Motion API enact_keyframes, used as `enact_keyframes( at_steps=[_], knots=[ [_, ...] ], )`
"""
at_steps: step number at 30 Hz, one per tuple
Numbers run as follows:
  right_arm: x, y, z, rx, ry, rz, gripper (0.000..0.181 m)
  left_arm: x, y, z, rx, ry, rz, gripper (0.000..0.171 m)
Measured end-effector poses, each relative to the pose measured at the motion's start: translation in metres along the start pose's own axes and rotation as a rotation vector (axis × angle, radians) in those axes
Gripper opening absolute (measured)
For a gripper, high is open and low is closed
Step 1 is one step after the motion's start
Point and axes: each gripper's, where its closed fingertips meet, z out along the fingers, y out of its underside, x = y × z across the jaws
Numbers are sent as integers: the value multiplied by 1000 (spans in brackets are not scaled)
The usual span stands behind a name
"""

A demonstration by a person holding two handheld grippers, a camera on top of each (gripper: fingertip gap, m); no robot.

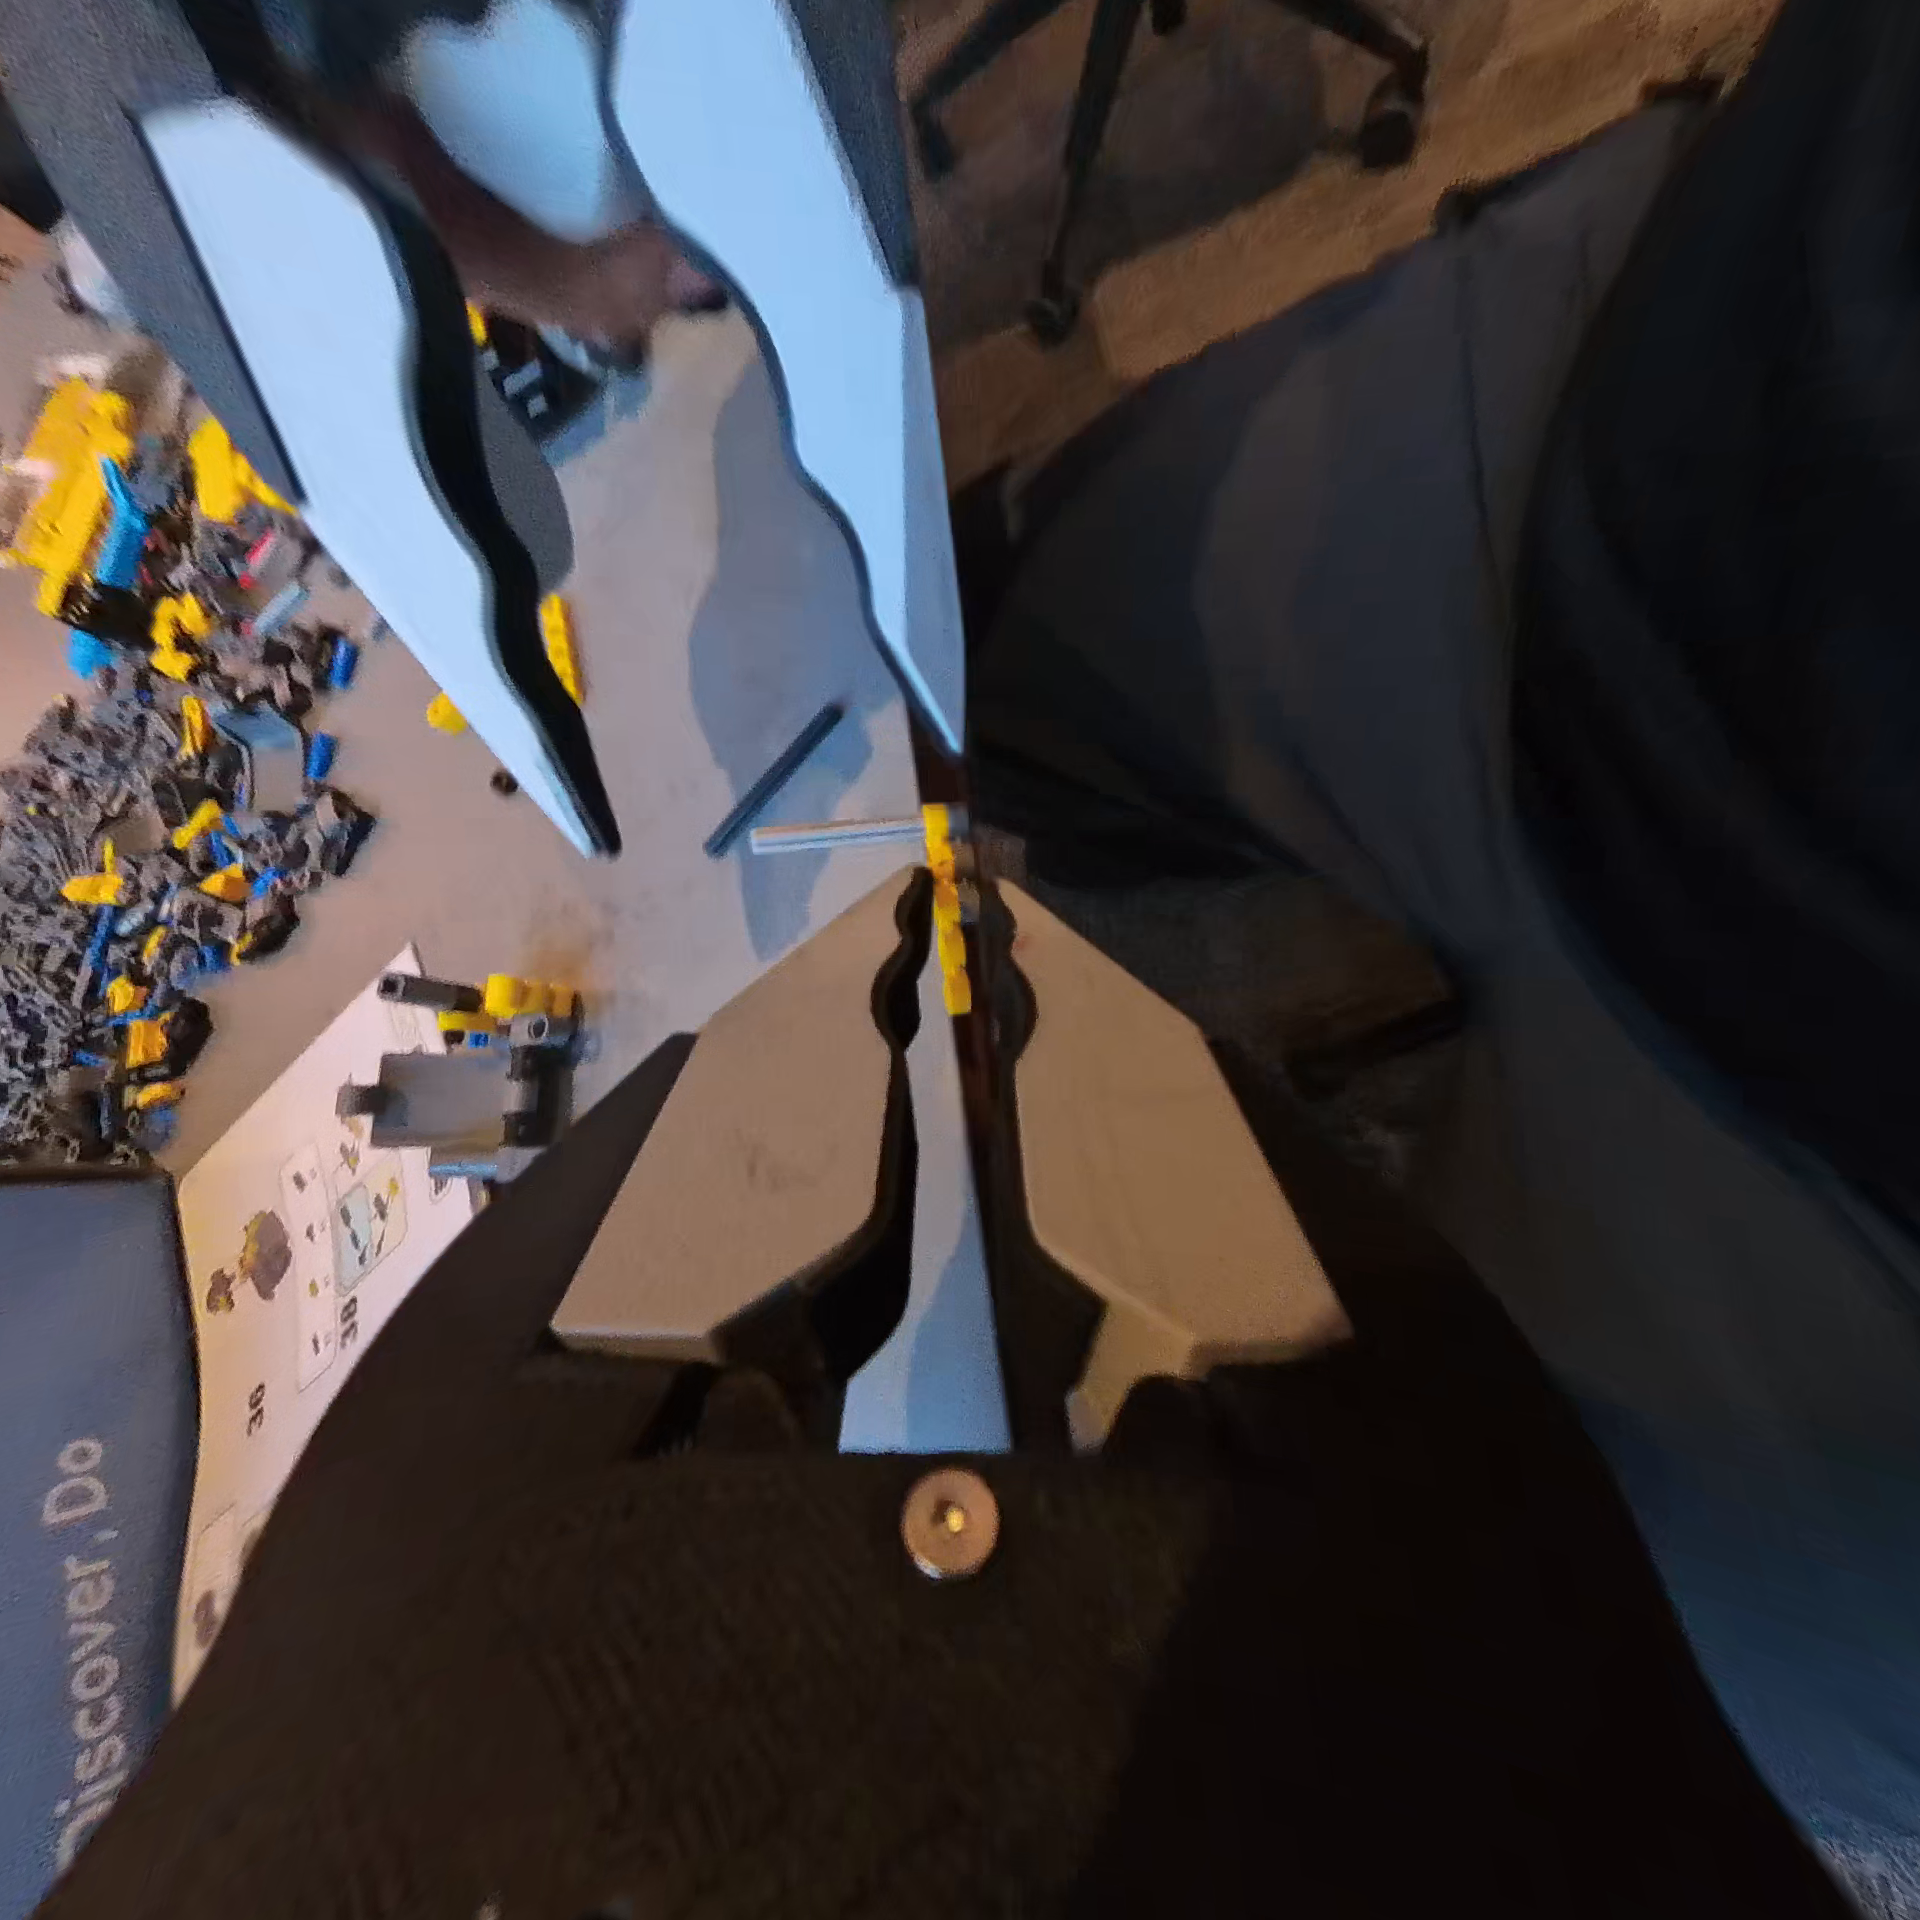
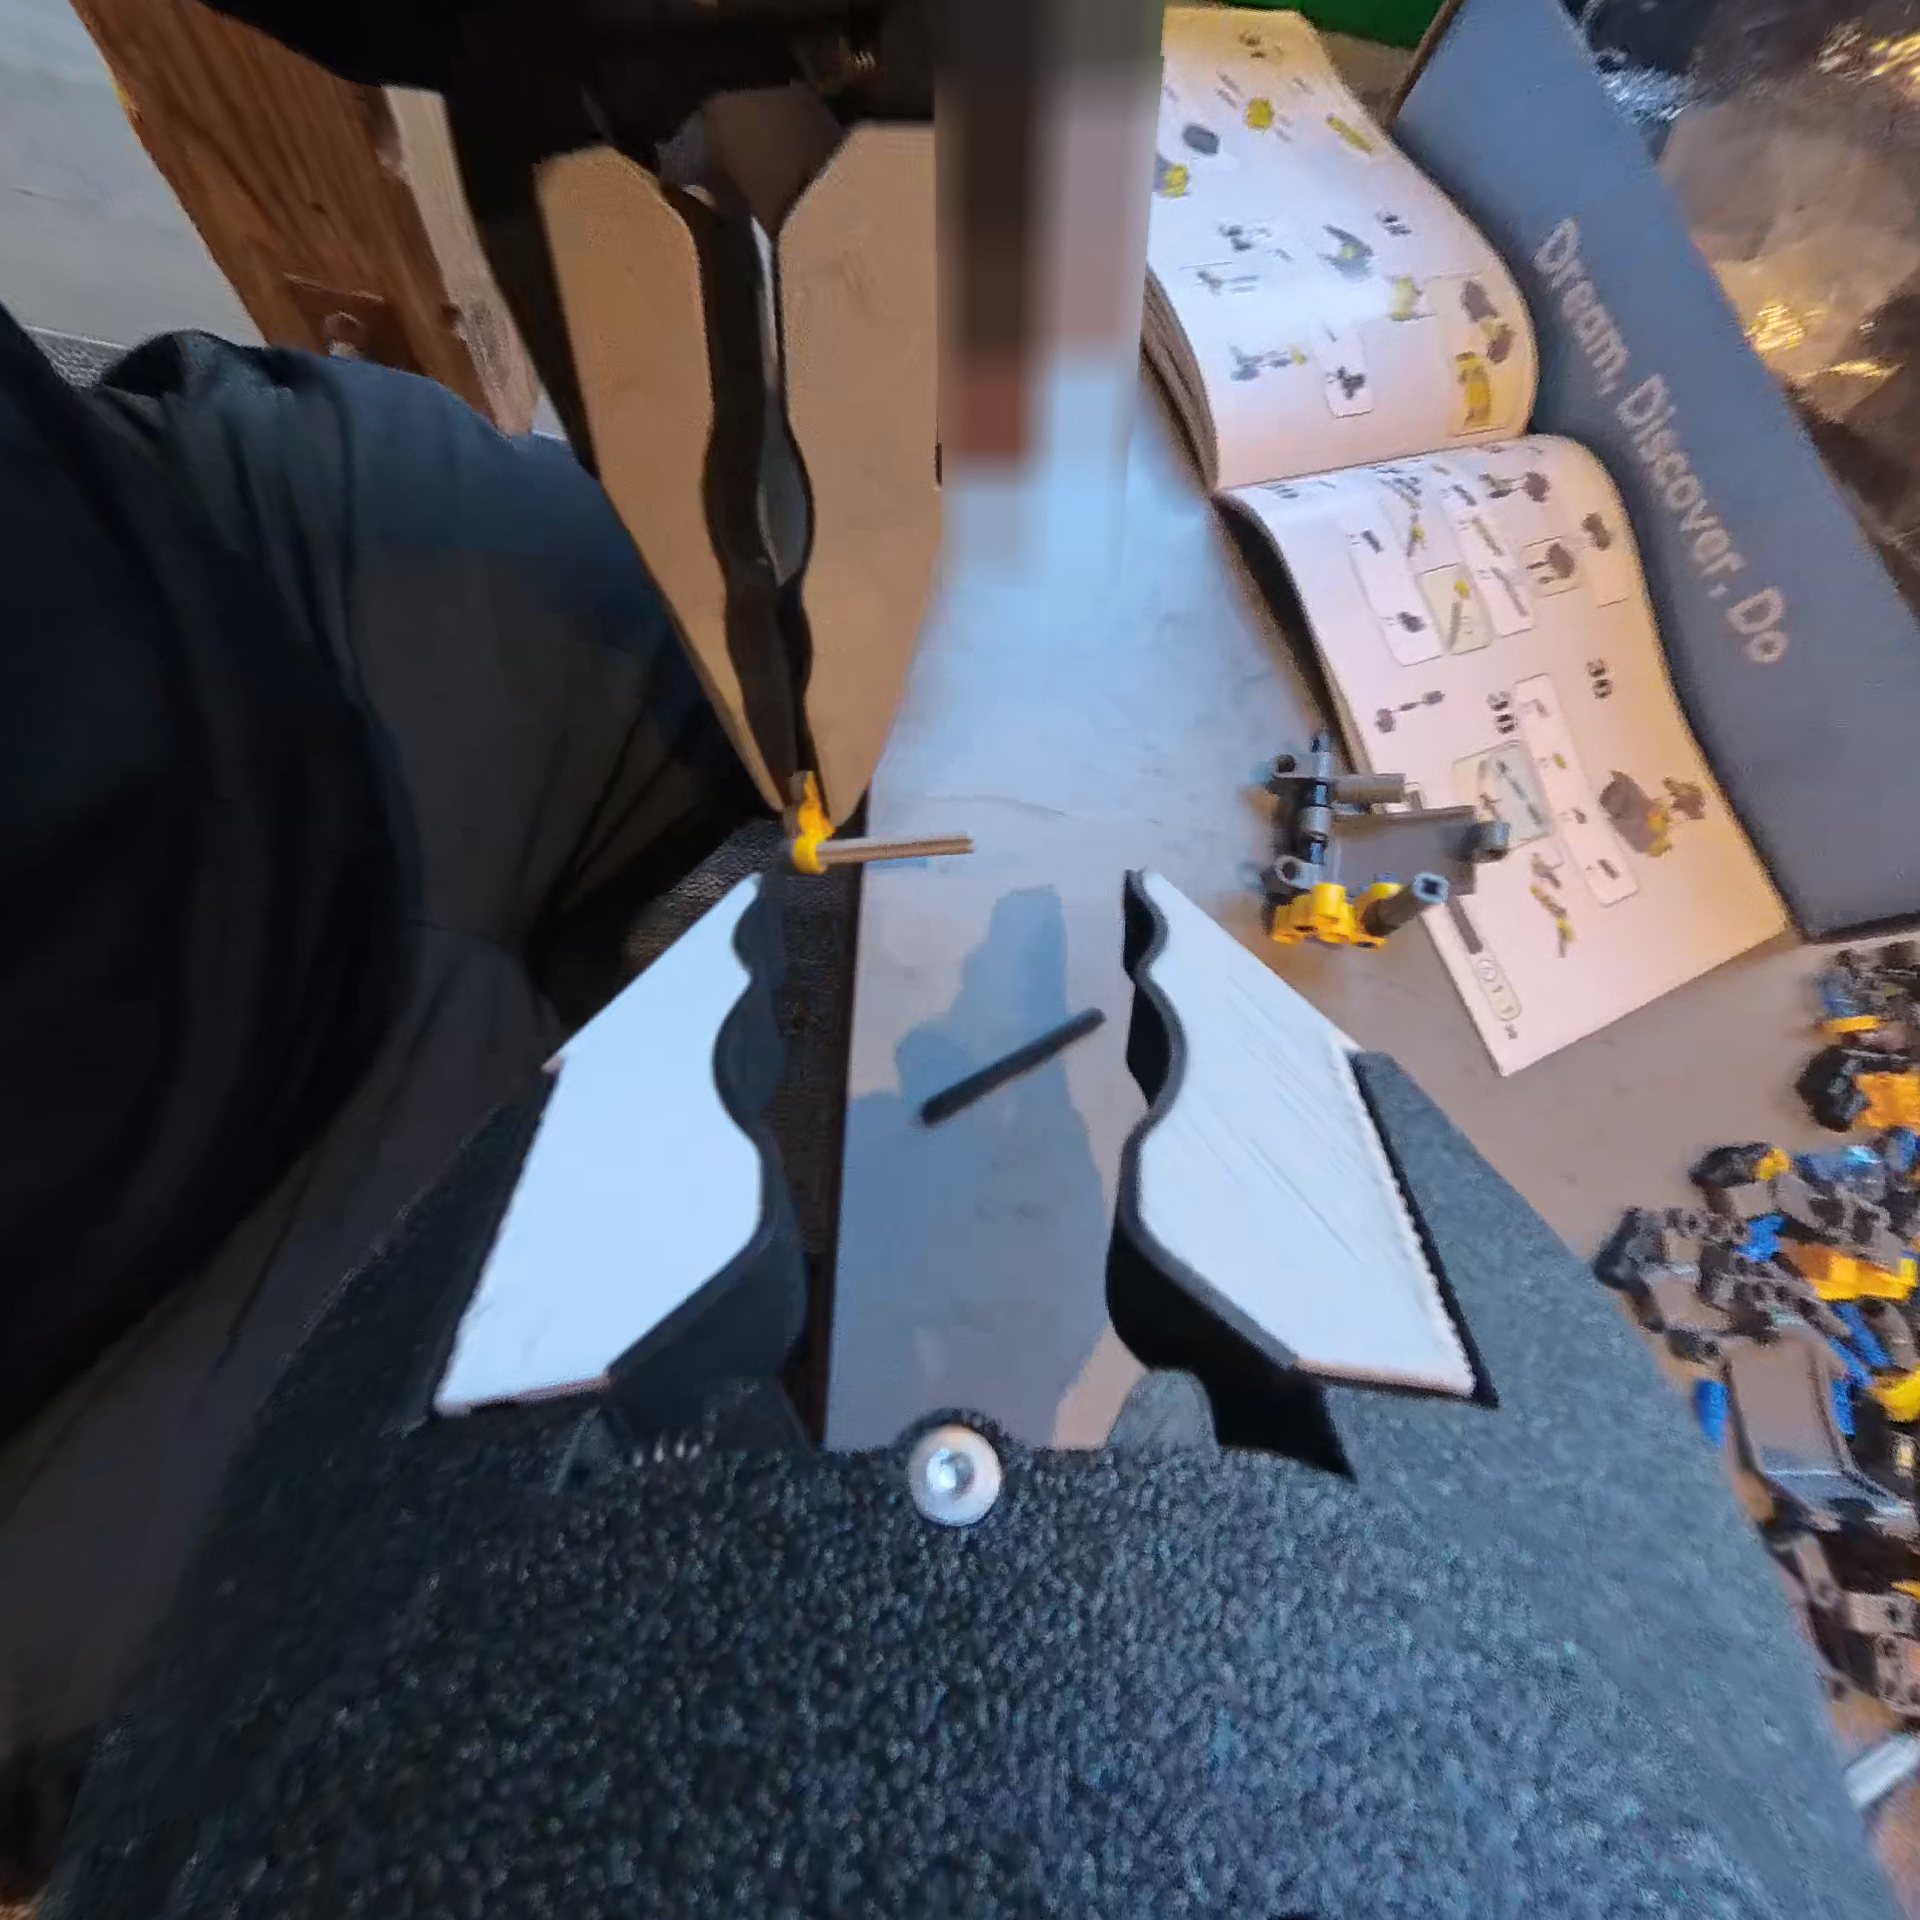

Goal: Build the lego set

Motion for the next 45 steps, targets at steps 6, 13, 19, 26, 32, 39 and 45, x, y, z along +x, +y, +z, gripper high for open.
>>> enact_keyframes(
  at_steps=[6,13,19,26,32,39,45],
  knots=[
    [-32,-23,-2,169,24,121,73,9,-44,-34,419,-69,-340,8],
    [-53,-10,16,217,52,512,29,7,3,-17,155,-430,-297,7],
    [-35,-3,-3,267,111,620,7,9,27,-11,-2,-461,-196,8],
    [-16,-1,-13,237,206,582,1,13,39,-8,-14,-188,-549,7],
    [-4,-9,0,190,258,497,0,7,37,-12,-23,-170,-544,7],
    [10,-15,21,81,235,429,0,1,54,-27,-211,-146,-426,7],
    [-9,-26,38,76,154,402,0,17,64,-34,-362,17,62,7]
  ],
)
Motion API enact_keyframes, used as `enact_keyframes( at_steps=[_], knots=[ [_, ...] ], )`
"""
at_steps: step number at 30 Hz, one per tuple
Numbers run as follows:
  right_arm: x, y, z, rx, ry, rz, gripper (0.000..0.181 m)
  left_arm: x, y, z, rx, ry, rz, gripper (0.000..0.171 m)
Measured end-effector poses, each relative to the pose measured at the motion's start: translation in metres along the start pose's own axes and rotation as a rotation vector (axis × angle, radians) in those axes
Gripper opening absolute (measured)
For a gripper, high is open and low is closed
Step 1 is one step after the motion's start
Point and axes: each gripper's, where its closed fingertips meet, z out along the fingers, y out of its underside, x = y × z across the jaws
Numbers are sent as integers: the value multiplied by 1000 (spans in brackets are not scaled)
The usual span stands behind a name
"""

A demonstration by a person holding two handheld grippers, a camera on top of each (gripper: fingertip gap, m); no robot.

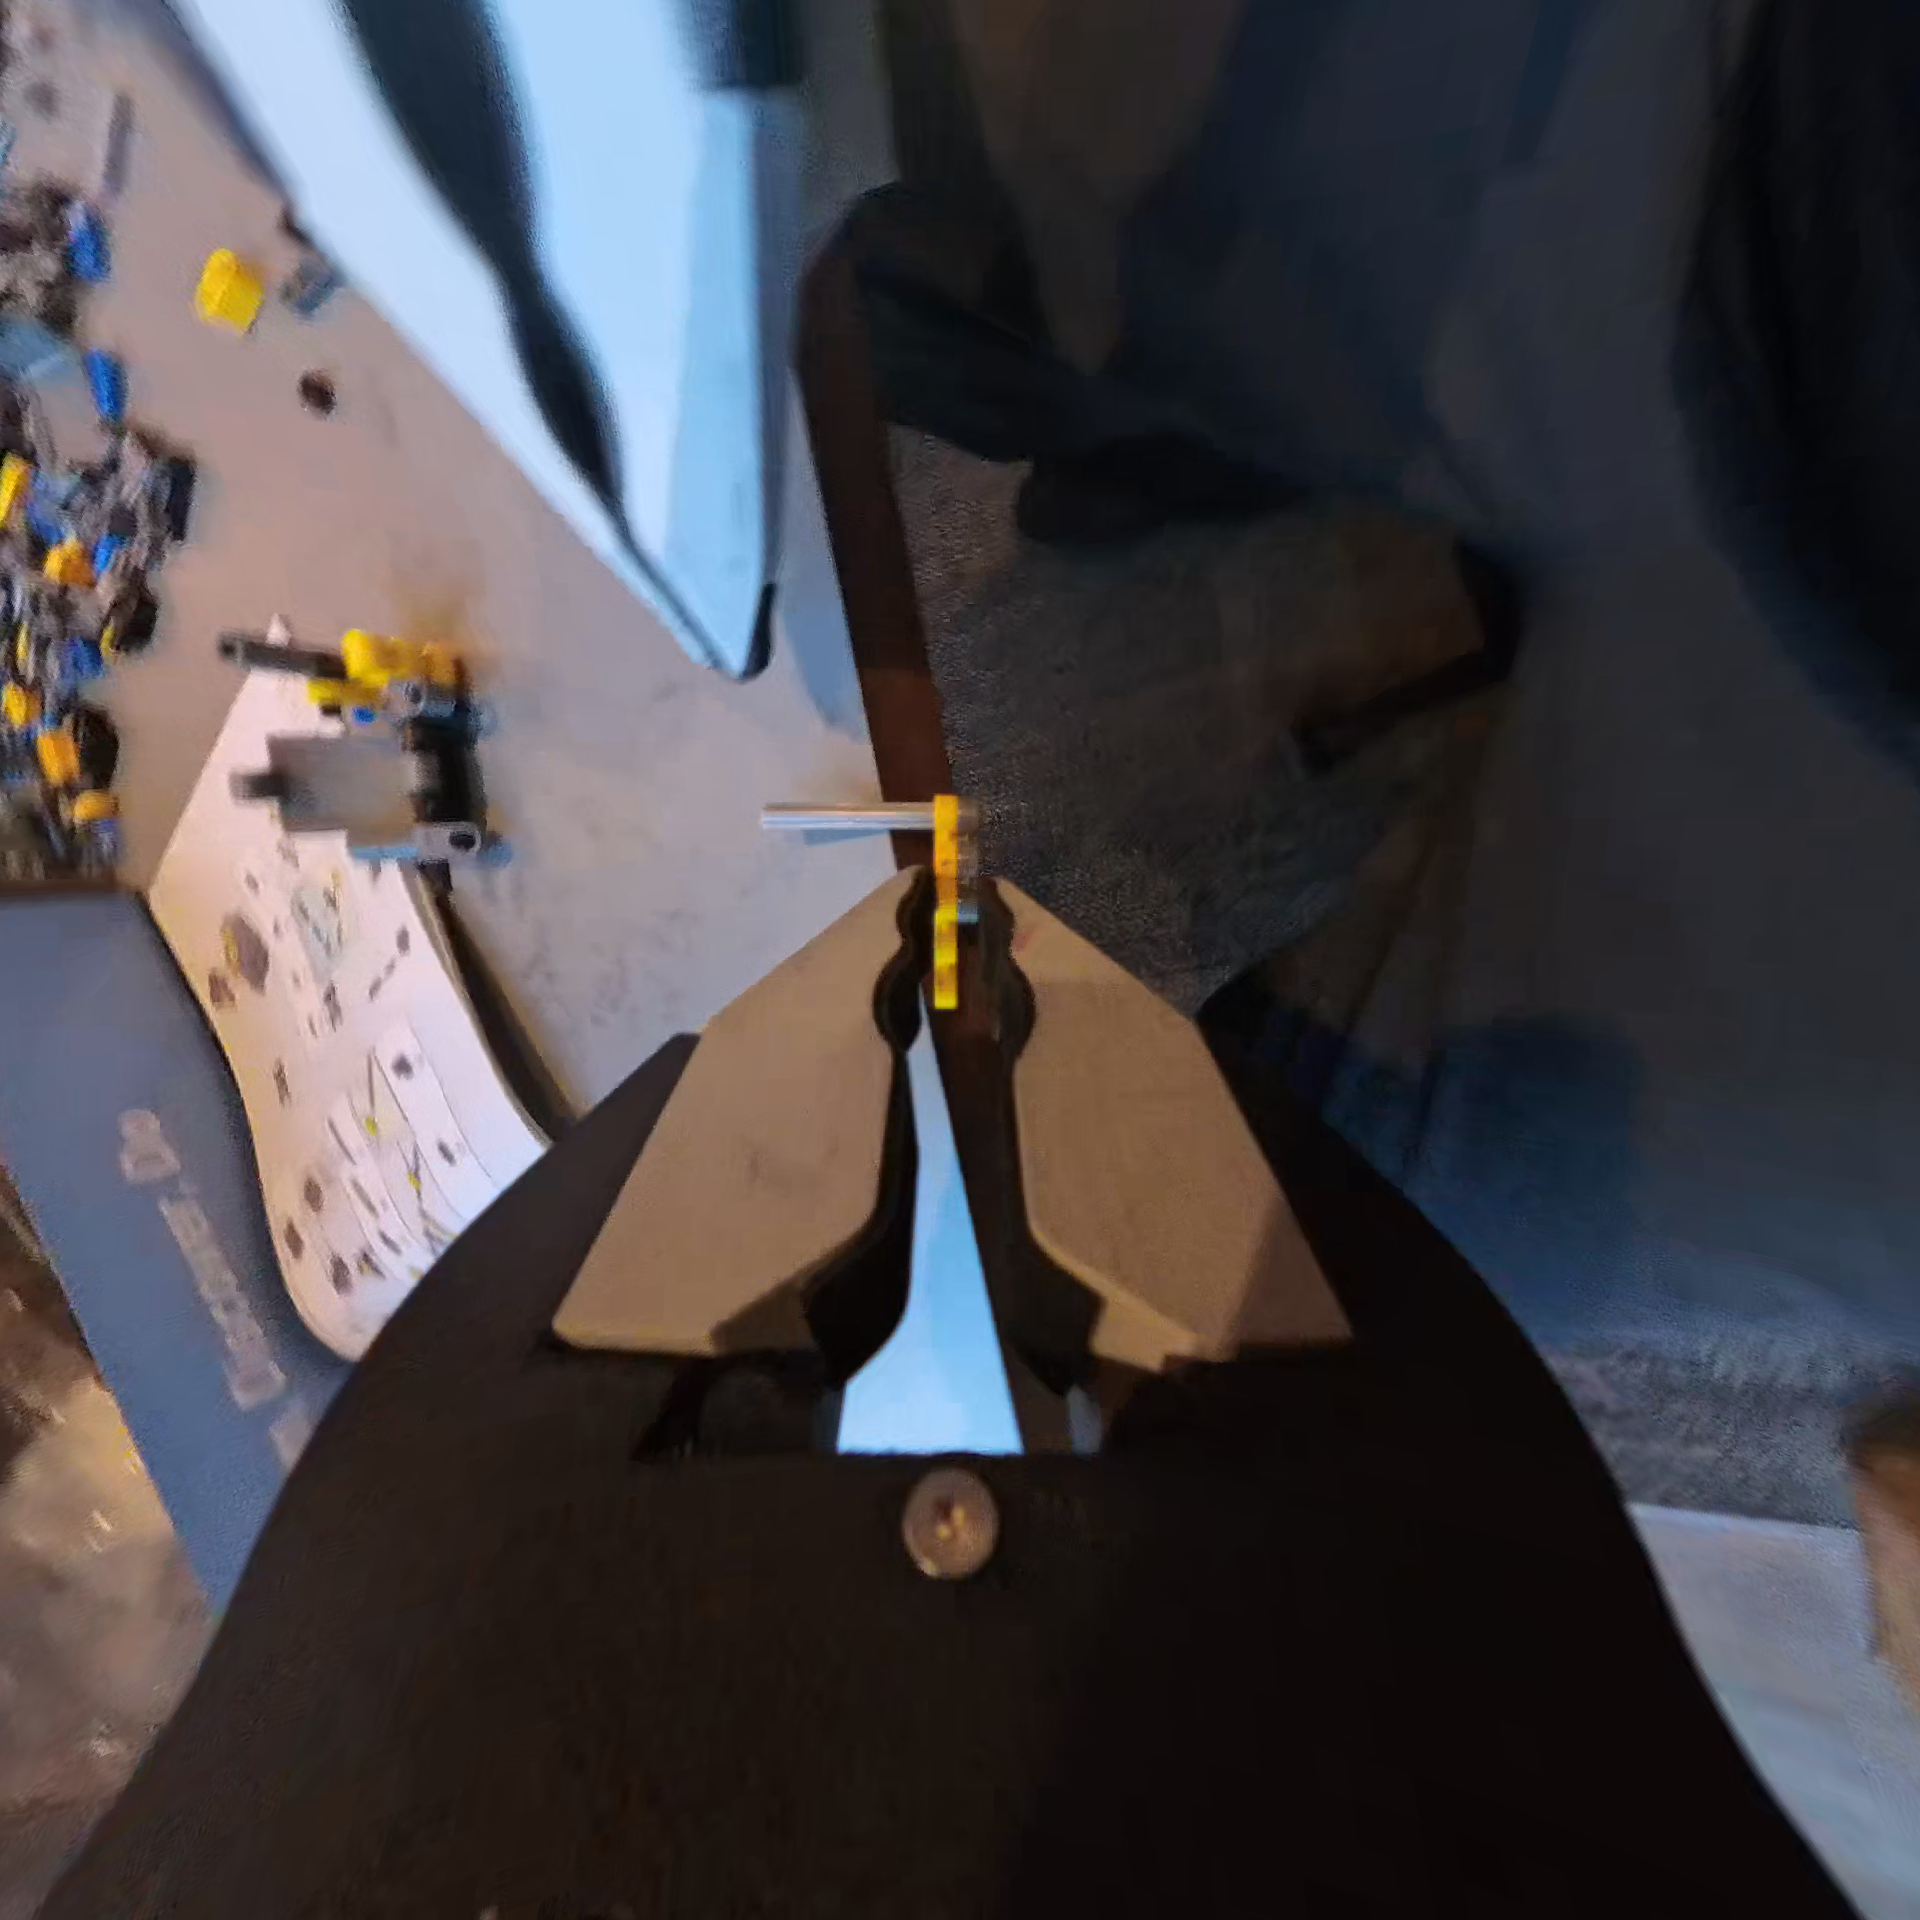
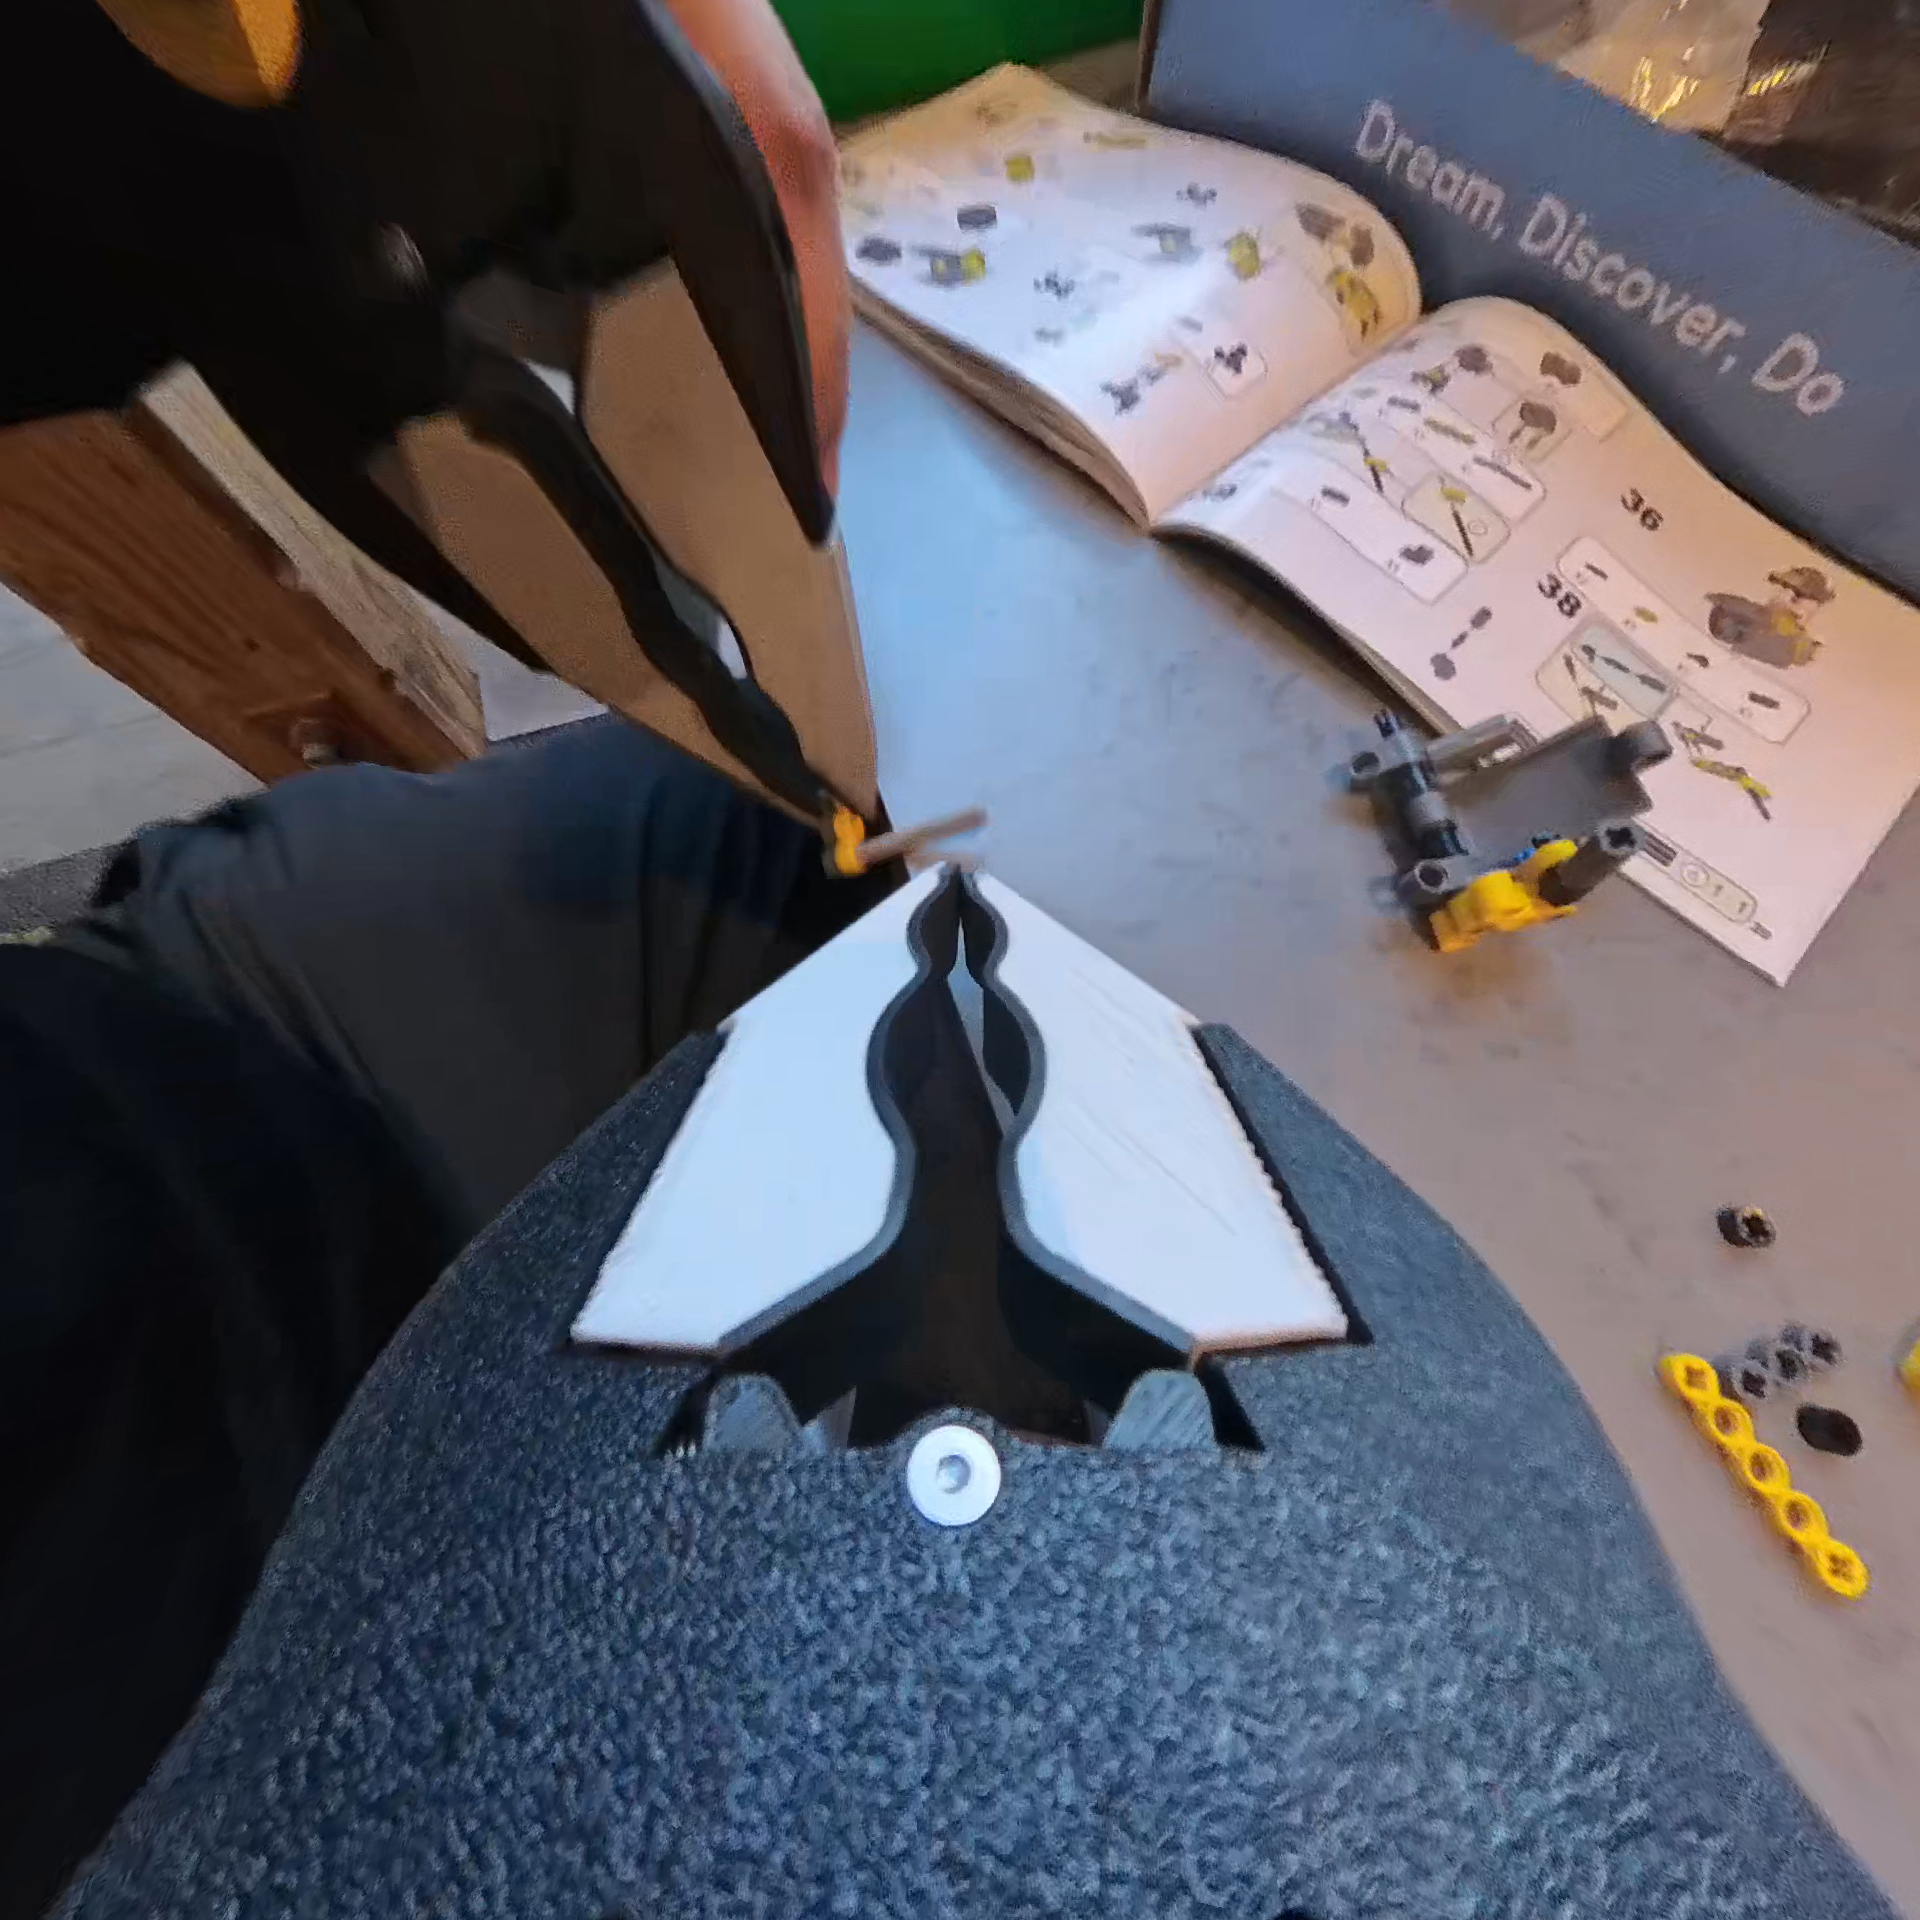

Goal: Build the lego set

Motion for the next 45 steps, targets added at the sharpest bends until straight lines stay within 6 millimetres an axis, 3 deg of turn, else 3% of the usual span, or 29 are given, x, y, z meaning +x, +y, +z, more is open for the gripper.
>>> enact_keyframes(
  at_steps=[3,6,10,15,20,28,33,41,45],
  knots=[
    [5,-11,6,29,22,34,0,0,-7,1,58,114,66,7],
    [13,-4,17,-22,111,-14,0,-3,-15,2,130,163,80,6],
    [8,9,28,-60,131,-61,0,-9,-15,4,159,123,127,6],
    [10,10,29,-33,147,-83,0,-12,-14,3,163,113,109,7],
    [11,9,30,-5,245,-182,0,-13,-14,5,184,-34,102,8],
    [23,6,25,27,494,-449,0,-7,-17,3,355,80,-78,8],
    [21,6,24,38,540,-527,0,-12,-10,1,367,113,-142,8],
    [17,7,19,43,317,-416,0,-9,-15,3,380,189,-163,8],
    [5,2,4,50,208,-474,29,-9,-17,0,395,160,-136,8]
  ],
)
